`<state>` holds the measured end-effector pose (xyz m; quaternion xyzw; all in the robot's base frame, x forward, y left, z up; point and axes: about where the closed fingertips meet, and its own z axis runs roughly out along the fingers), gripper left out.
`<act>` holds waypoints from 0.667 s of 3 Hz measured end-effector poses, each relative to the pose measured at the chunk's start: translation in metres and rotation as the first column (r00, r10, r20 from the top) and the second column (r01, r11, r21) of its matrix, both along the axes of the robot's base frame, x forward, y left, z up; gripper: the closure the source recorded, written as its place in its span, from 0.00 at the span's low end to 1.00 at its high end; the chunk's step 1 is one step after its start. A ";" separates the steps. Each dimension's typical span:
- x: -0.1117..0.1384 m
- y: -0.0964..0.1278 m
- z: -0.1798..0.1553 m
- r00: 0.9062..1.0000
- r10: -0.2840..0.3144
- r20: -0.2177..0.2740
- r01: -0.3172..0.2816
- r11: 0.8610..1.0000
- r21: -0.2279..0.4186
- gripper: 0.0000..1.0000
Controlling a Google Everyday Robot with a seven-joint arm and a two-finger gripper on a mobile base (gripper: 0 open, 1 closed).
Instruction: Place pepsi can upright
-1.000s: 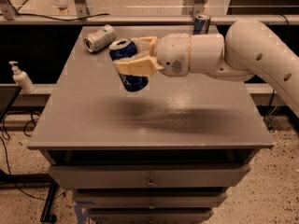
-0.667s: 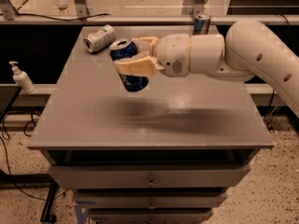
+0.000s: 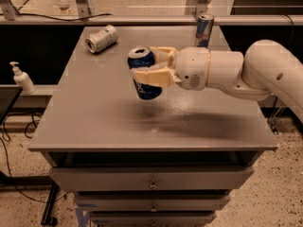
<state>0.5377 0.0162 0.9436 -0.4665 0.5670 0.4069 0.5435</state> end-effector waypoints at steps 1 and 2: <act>-0.004 -0.014 -0.006 1.000 0.005 0.029 -0.005 1.000 0.011 1.00; -0.010 -0.025 -0.018 0.999 0.008 0.052 -0.010 0.999 0.035 1.00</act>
Offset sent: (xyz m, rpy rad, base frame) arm -0.0159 -0.0449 -0.0332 0.0663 -0.0765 0.0037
